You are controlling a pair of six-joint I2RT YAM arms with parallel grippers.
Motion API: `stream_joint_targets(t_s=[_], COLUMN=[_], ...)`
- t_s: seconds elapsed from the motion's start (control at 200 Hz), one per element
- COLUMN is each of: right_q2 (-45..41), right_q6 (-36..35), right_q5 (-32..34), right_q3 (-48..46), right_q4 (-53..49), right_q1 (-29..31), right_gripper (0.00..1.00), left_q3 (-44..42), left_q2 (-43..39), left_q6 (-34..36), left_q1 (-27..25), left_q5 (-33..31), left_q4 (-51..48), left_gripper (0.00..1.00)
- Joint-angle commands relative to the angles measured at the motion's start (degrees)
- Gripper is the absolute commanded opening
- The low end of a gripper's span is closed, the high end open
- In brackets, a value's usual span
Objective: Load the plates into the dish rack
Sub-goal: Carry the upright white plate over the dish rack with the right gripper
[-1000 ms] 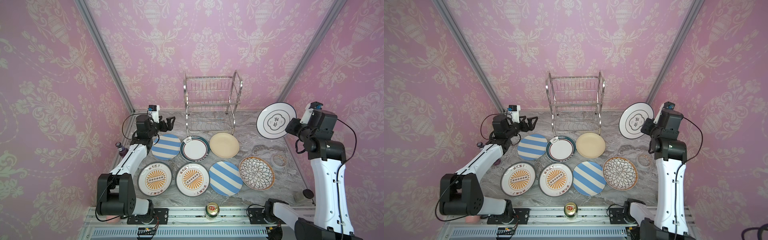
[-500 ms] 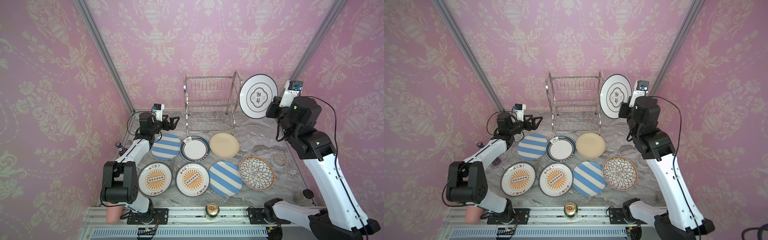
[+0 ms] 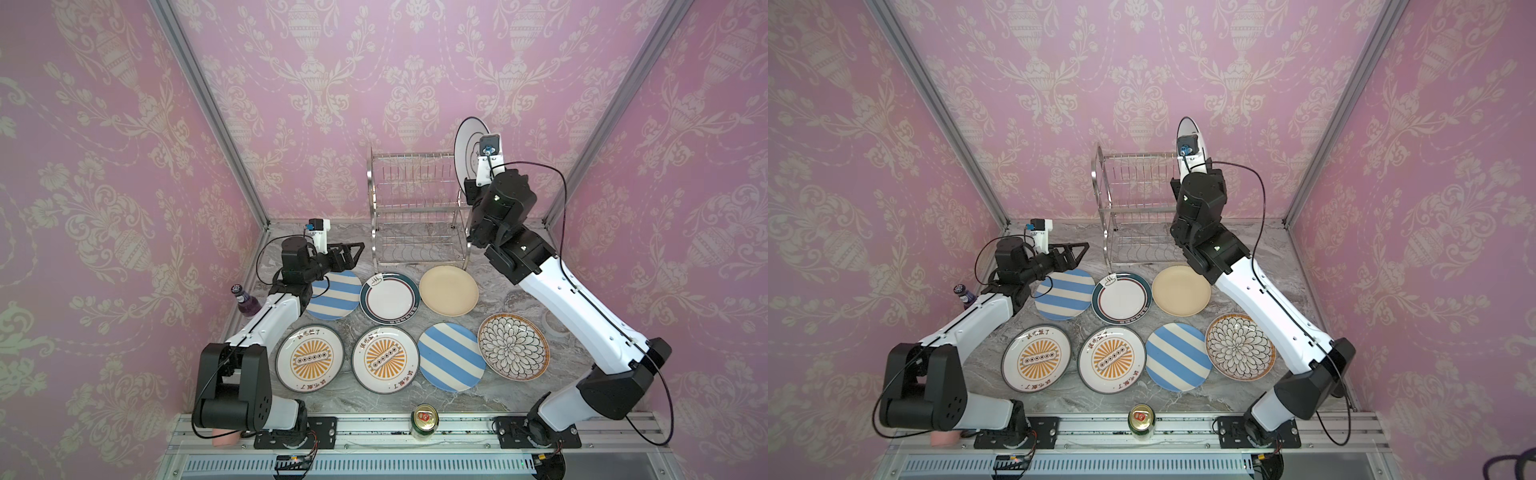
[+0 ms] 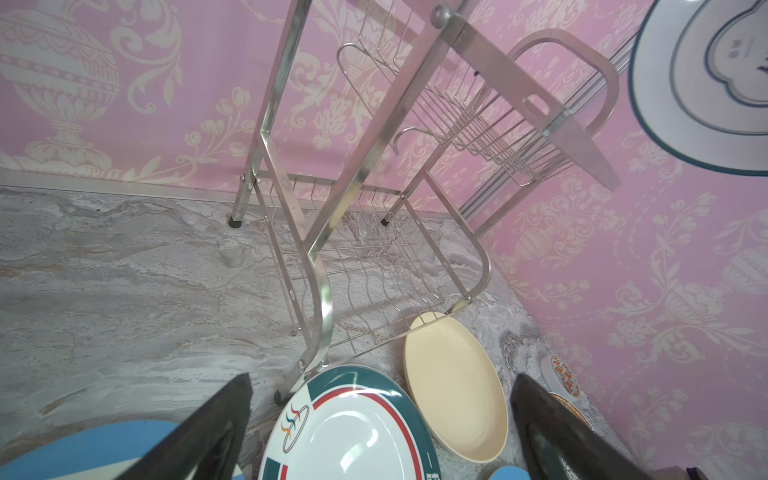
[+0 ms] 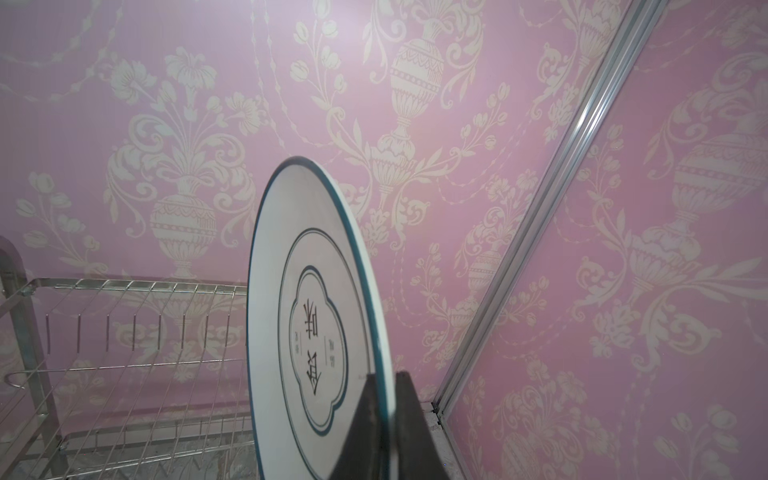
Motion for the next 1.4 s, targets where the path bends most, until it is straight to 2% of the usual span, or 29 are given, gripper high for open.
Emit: stream_joint_targets(t_s=[0.0, 0.135, 0.3, 0.49, 0.741, 0.936, 1.131, 1.396], right_q2=[2.0, 7.5, 13.0, 17.0, 17.7, 20.4, 21.3, 24.8], right_q6=[-9.8, -19.2, -22.1, -18.5, -5.8, -3.1, 4.7, 3.8], right_q5=[7.2, 9.8, 9.1, 9.2, 7.5, 6.7, 4.1, 4.2], right_q3=[3.1, 4.6, 9.7, 14.0, 15.3, 18.3, 19.9, 23.3], right_q4=[16.5, 29.1, 30.6, 24.8, 13.0, 8.8, 2.0, 1.0], right_q1=[0.7, 0.9, 0.9, -0.6, -3.6, -4.9, -6.7, -7.4], right_gripper=[0.0, 0.0, 0.0, 0.0, 0.0, 0.0, 0.0, 0.0], left_q3=[-0.2, -0.1, 0.3, 0.0, 1.1, 1.0, 0.7, 1.3], left_q2=[-1.8, -3.3, -4.8, -5.6, -6.0, -6.8, -6.3, -5.6], left_q6=[-3.0, -2.5, -2.5, -1.4, 0.8, 2.7, 3.3, 4.0], left_q1=[-0.7, -0.7, -0.7, -0.7, -0.7, -0.6, -0.6, -0.4], left_q5=[1.6, 1.9, 2.7, 2.8, 2.9, 2.3, 2.2, 2.0], left_q4=[0.4, -1.9, -3.8, -6.2, -10.0, -12.7, -13.4, -13.9], left_gripper=[0.99, 0.99, 0.99, 0.99, 0.99, 0.99, 0.99, 0.99])
